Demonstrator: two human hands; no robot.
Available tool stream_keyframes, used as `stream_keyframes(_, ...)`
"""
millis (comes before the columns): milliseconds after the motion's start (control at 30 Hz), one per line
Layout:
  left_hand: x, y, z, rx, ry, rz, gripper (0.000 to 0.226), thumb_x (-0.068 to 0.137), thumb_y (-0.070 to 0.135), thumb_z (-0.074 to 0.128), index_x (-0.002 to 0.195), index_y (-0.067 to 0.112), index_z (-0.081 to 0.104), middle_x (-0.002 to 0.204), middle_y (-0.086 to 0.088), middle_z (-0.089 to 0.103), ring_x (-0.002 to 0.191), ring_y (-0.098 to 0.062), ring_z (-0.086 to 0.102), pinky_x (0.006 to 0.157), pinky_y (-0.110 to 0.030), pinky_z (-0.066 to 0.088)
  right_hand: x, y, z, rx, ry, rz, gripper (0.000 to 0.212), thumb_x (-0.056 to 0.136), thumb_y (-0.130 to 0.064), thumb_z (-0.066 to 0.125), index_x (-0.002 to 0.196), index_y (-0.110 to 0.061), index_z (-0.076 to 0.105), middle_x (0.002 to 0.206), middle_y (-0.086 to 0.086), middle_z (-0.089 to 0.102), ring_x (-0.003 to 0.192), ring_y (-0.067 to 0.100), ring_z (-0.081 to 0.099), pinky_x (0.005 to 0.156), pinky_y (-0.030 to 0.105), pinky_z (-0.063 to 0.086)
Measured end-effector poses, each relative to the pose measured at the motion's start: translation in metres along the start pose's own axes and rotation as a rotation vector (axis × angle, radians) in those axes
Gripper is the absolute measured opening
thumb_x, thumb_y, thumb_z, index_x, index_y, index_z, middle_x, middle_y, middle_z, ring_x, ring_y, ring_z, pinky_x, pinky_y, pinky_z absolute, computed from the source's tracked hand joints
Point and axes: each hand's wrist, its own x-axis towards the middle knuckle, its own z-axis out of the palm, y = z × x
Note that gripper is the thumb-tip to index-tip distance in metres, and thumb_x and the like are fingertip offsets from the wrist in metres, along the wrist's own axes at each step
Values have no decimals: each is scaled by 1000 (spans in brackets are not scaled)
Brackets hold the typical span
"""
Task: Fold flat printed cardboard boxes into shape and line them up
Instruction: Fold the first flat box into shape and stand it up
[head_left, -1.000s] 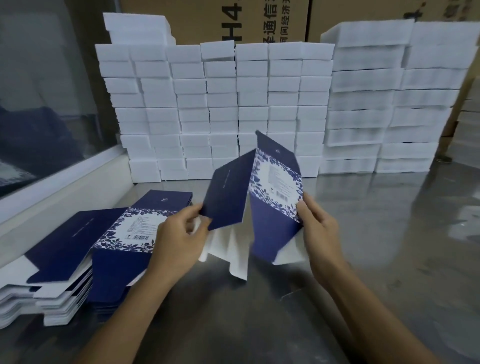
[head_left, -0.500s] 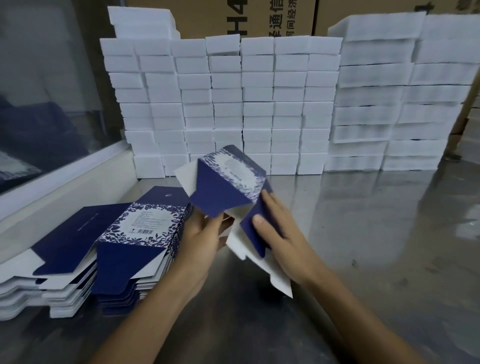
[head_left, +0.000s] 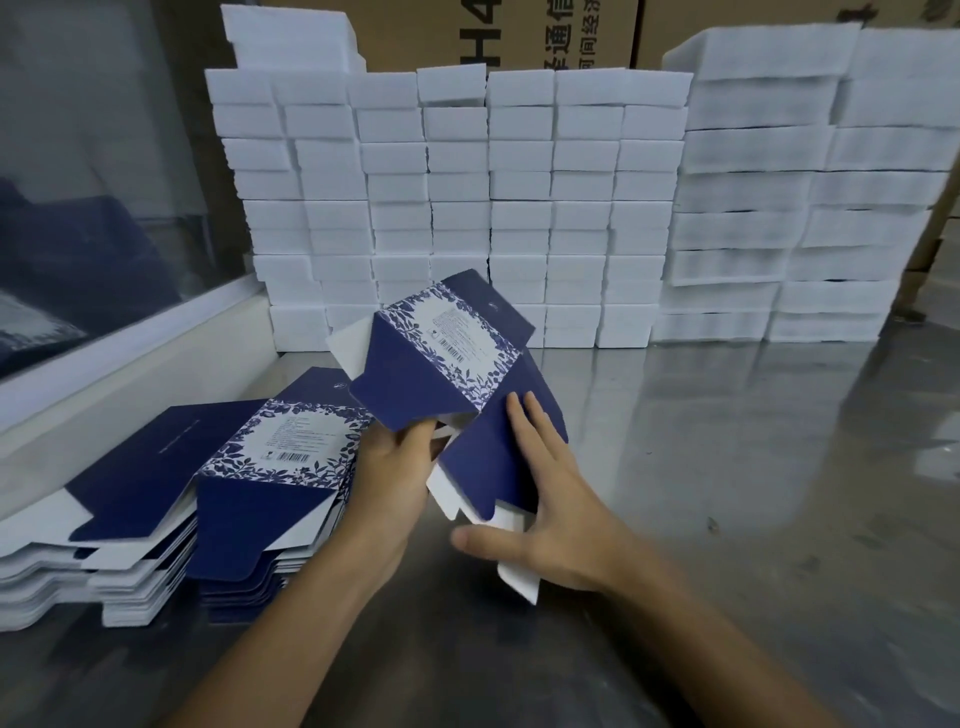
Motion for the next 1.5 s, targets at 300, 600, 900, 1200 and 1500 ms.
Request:
stream_keyframes(300,8,-6,-11,216,66,113,30,102,22,48,84,-1,57,75,-18,59,67,-21,52,64,-35,42,6,7,-13,332,393,-64,31,97,-21,65,126,-29,60,119,-20,64,112,-5,59,84,22,53)
stream_keyframes(600,5,-11,-13,325,-6,151,26,98,12,51,81,-8,48,64,-12,46,56,-14,40,58,-30,33,10,10,-27,546,666,151,52,103,-43,43,87,2,63,89,15,67,80,21,68,67,34,62)
stream_keyframes(900,6,-12,-12,367,26,208,30,98,19,54,69,15,48,58,10,48,57,-4,46,62,-31,43,9,12,-30,455,891,-111,30,99,-10,58,88,-33,43,87,-13,59,64,12,65,66,25,60)
stream_keyframes(1200,12,-16,-19,356,157,188,30,100,27,50,72,18,49,67,-1,53,64,-14,54,58,-32,46,9,25,-34,49,198,-102,85,93,15,44,128,-61,36,120,-56,32,112,-21,40,91,4,45)
stream_keyframes(1500,9,-17,-14,321,101,161,27,100,23,51,73,19,49,68,-1,54,61,-25,69,46,-8,40,7,28,-33,153,378,-124,26,96,-28,63,118,-41,59,107,-26,66,102,0,62,76,14,52)
